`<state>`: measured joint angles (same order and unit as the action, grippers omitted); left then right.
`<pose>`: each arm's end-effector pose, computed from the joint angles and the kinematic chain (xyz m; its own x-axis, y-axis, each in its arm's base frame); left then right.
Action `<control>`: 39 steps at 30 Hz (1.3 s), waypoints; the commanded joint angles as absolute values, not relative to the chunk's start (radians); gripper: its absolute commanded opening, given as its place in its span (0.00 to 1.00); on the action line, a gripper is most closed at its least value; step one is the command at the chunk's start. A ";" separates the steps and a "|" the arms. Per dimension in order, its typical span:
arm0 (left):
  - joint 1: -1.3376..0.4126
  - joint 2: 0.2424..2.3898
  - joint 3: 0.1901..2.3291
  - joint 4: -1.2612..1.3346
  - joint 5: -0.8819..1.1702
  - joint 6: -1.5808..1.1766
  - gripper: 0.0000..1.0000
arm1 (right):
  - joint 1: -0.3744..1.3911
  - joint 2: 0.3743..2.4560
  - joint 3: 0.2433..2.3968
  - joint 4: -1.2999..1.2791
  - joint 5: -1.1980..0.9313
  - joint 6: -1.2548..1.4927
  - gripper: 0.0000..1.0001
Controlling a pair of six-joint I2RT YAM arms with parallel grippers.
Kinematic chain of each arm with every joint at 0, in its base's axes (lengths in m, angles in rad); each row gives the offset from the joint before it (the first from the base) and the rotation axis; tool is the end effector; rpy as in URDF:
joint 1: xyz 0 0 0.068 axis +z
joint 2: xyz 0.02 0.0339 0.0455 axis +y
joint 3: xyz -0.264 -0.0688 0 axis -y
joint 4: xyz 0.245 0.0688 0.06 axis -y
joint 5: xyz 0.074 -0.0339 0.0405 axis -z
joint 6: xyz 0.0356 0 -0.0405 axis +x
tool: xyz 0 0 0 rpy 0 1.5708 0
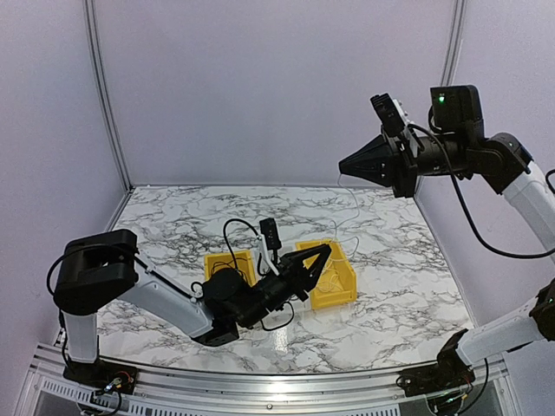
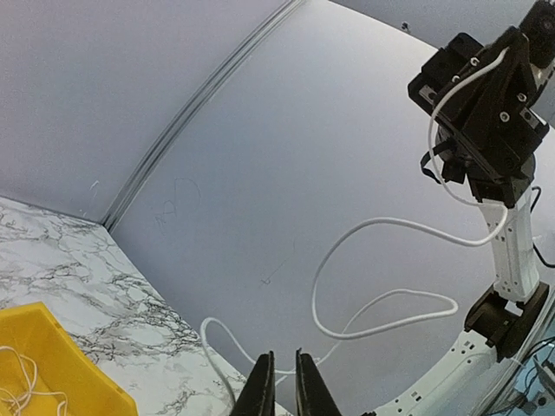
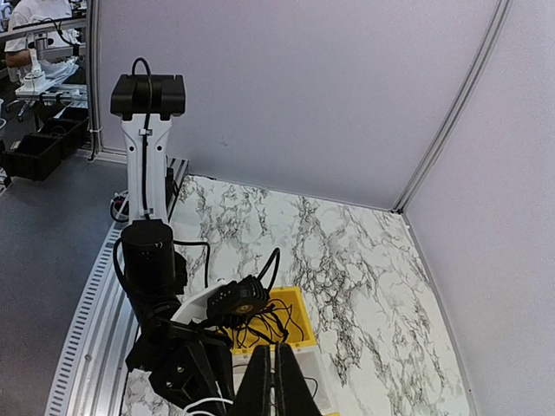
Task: Untangle the cables
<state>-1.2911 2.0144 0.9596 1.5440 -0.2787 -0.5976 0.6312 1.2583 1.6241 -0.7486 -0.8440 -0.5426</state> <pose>0.1204 -0.3836 0.2193 -0.3750 -0.6540 -0.6570 0.7815 0.1582 -0.6035 0.1754 0.1612 0.4719 0.2332 -0.2545 -0.9385 -0.9708 -0.0047 -0.2399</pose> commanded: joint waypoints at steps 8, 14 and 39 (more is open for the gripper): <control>-1.272 2.069 1.012 1.550 -0.279 -0.629 0.00 | 0.639 1.246 1.645 -0.739 -0.843 -0.541 0.00; -1.273 2.077 0.975 1.537 -0.287 -0.650 0.00 | 0.639 1.255 1.747 -0.773 -0.812 -0.557 0.00; -1.281 2.028 0.959 1.615 -0.246 -0.592 0.57 | 0.639 1.279 1.710 -0.748 -0.835 -0.542 0.00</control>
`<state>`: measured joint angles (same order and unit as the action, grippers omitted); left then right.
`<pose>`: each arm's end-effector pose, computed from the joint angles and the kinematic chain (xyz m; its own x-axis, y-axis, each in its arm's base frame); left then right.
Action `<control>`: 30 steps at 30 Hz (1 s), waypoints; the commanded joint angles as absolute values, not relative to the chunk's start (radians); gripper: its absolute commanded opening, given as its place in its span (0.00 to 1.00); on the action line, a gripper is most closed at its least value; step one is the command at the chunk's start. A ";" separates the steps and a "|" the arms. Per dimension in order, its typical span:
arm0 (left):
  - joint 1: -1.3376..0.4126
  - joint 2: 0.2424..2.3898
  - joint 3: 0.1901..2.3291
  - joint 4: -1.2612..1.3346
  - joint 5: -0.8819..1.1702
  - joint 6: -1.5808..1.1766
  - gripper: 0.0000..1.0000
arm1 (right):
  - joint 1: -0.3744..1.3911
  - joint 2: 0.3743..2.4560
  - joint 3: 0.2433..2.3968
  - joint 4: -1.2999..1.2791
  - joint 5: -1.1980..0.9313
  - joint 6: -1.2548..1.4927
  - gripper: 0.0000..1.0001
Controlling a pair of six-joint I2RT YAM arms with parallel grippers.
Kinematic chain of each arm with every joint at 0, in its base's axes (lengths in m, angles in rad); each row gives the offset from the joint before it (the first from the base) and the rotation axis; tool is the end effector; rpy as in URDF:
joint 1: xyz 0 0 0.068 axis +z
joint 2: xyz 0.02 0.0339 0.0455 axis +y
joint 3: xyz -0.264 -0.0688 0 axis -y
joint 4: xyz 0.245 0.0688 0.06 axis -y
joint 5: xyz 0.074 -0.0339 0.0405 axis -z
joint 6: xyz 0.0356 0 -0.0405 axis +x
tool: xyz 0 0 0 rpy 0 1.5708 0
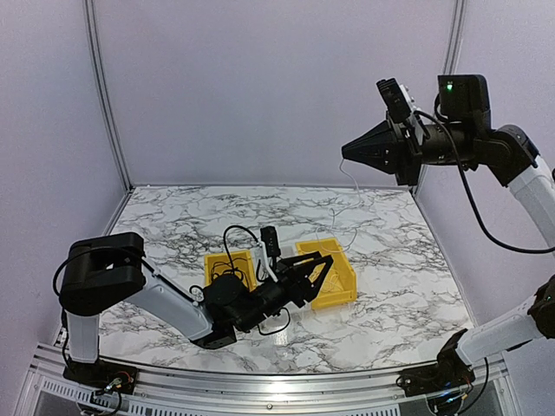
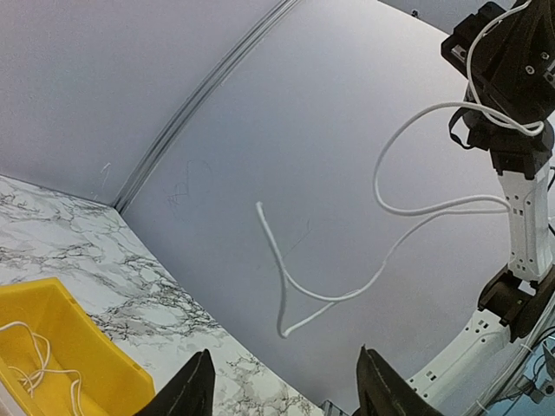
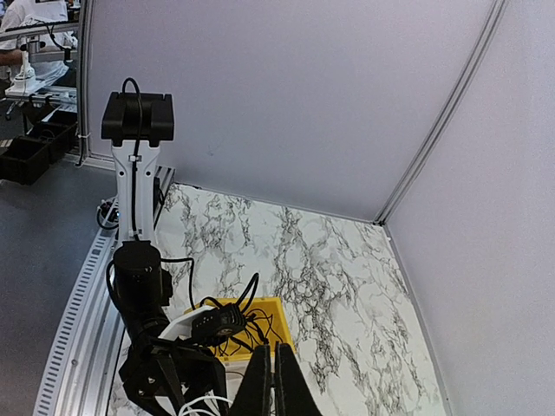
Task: Untangle the cables
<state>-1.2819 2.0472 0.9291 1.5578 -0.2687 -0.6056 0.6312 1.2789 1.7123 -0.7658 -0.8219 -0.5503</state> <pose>0.1231 -0.3809 0.2001 -0.3874 -0.6229 -0.6796 0.7726 0.1829 -0.6080 0.1736 0.1592 0.4916 0.2779 -0.2379 -0.9307 -0.9566 0.0196 -0.2906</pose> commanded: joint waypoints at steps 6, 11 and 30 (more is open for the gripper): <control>-1.279 2.043 0.988 1.626 -0.245 -0.602 0.47 | 0.640 1.277 1.693 -0.740 -0.844 -0.536 0.00; -1.264 2.056 1.021 1.598 -0.253 -0.625 0.41 | 0.640 1.274 1.684 -0.737 -0.849 -0.532 0.00; -1.270 2.081 0.972 1.605 -0.228 -0.655 0.00 | 0.638 1.280 1.790 -0.725 -0.730 -0.522 0.00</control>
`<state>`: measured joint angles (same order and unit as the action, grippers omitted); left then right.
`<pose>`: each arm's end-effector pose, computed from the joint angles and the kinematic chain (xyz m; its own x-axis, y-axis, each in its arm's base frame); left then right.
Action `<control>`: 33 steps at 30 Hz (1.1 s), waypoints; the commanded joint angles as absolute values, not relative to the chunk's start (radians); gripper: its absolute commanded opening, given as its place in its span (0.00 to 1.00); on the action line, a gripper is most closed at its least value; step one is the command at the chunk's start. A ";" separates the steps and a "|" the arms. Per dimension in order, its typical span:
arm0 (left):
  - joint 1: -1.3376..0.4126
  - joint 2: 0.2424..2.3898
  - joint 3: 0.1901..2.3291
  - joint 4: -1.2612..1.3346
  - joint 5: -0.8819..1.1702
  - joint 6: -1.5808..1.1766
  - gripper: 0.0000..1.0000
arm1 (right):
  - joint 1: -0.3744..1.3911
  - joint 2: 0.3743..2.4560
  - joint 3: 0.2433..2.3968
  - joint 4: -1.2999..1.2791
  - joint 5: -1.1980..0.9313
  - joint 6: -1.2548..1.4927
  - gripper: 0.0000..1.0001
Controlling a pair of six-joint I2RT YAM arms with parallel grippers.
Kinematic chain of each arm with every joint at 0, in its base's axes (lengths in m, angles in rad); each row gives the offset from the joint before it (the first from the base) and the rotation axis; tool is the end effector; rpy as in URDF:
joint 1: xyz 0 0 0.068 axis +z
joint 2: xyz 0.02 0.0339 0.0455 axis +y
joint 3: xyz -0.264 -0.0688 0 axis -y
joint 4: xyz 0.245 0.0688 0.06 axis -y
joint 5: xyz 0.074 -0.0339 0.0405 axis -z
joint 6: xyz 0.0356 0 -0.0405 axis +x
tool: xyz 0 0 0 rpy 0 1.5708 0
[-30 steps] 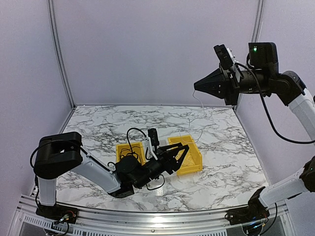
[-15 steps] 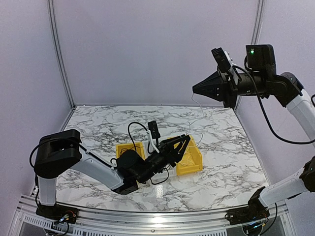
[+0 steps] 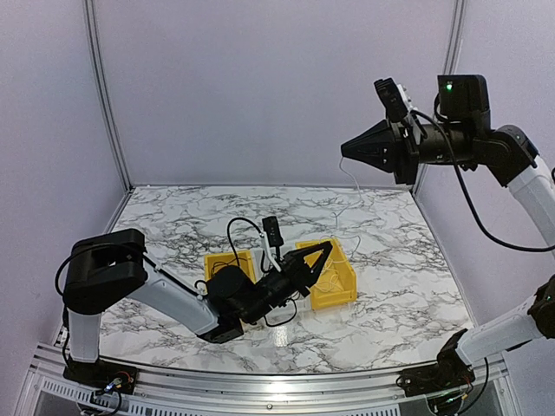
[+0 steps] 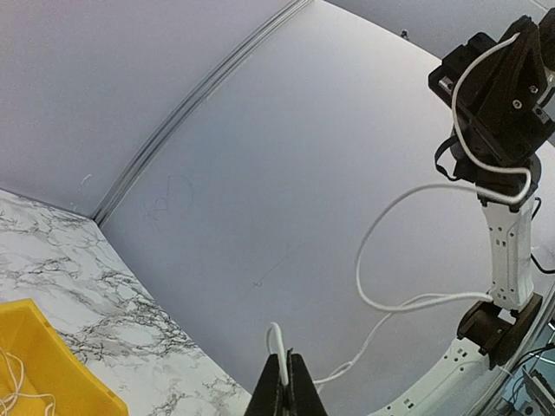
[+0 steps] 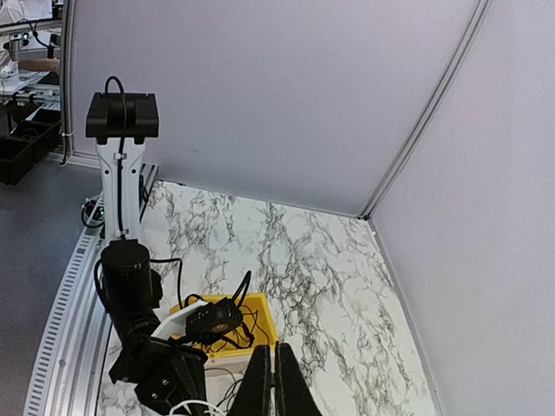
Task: Untangle the cables
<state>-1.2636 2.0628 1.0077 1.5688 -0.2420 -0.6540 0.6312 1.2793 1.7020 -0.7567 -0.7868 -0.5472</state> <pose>0.1328 -0.3904 0.2160 -0.4067 -0.6714 -0.6196 0.7748 0.1059 -0.6233 0.1761 0.1600 0.4891 0.2718 -0.2564 -0.9276 -0.9548 0.0490 -0.2933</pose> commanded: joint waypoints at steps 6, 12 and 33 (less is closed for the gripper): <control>-1.281 2.092 0.917 1.605 -0.230 -0.653 0.00 | 0.638 1.299 1.867 -0.707 -0.659 -0.504 0.00; -1.290 2.123 0.872 1.603 -0.238 -0.661 0.00 | 0.633 1.307 1.913 -0.691 -0.598 -0.492 0.00; -1.298 2.222 0.776 1.600 -0.343 -0.790 0.00 | 0.469 1.392 2.301 -0.581 -0.332 -0.458 0.00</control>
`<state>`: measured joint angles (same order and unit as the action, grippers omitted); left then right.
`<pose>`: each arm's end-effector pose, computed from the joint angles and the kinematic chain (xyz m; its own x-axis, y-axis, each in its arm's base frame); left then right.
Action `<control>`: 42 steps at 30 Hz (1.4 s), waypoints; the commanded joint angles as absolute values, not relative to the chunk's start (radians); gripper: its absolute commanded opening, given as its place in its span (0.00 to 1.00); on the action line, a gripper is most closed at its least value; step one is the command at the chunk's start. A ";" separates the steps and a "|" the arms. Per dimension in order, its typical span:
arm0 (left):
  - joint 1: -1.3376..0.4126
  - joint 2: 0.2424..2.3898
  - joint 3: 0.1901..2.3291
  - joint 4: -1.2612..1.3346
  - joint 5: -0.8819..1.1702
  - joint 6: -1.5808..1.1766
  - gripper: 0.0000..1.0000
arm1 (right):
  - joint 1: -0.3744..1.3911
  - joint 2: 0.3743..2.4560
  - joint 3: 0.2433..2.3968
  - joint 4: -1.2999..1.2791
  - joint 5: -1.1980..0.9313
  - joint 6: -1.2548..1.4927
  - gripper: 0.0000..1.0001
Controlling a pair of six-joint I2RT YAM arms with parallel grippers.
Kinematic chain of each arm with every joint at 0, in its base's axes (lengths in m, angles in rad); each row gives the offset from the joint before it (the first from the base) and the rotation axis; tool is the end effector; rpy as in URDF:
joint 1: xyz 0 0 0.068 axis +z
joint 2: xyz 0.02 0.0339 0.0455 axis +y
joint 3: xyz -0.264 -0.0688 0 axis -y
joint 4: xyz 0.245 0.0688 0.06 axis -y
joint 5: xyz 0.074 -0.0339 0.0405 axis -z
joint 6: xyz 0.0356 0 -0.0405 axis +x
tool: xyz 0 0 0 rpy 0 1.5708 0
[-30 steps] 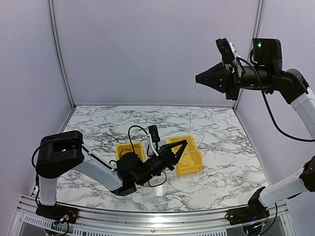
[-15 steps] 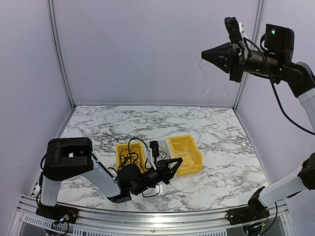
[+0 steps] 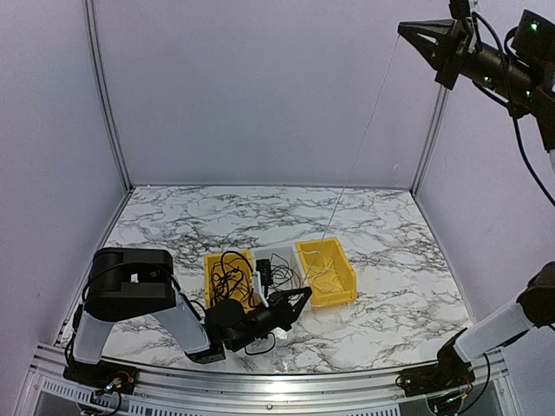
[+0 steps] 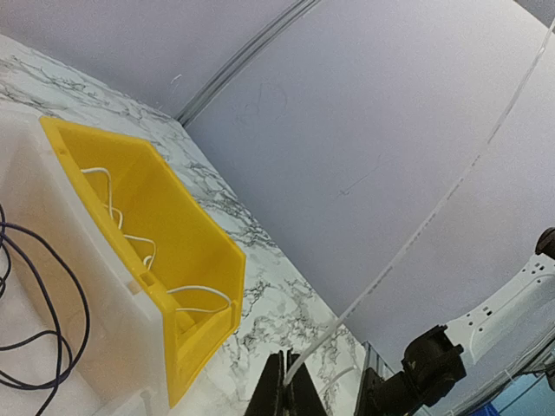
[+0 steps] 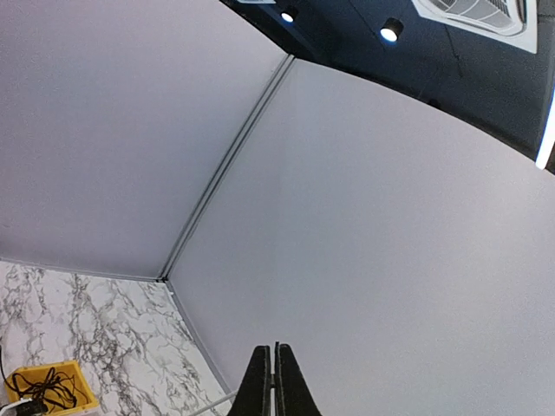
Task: Untangle the cables
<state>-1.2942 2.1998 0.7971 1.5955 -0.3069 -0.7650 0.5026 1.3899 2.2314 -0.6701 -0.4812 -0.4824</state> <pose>0.1145 -0.3640 0.1161 -0.5413 -0.5108 -0.6679 0.6394 0.2659 -0.7215 0.1630 0.1084 0.6139 0.5159 -0.1857 -0.8363 -0.6630 0.5317 -0.5270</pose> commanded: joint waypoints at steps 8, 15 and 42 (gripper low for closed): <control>-1.296 2.220 0.736 1.609 -0.393 -0.809 0.00 | 0.421 1.406 2.379 -0.512 -0.138 -0.452 0.00; -1.292 2.119 0.806 1.510 -0.355 -0.658 0.00 | 0.420 1.337 1.940 -0.451 -0.174 -0.486 0.00; -1.172 2.211 1.206 0.993 -0.429 -0.746 0.00 | 0.420 1.591 1.141 -0.230 -0.511 -0.300 0.00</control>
<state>-1.1851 2.1773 1.1599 1.0679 -0.4294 -0.7448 0.4271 1.5280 1.1454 -0.2699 -0.4480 -0.3386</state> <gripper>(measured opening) 0.007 0.007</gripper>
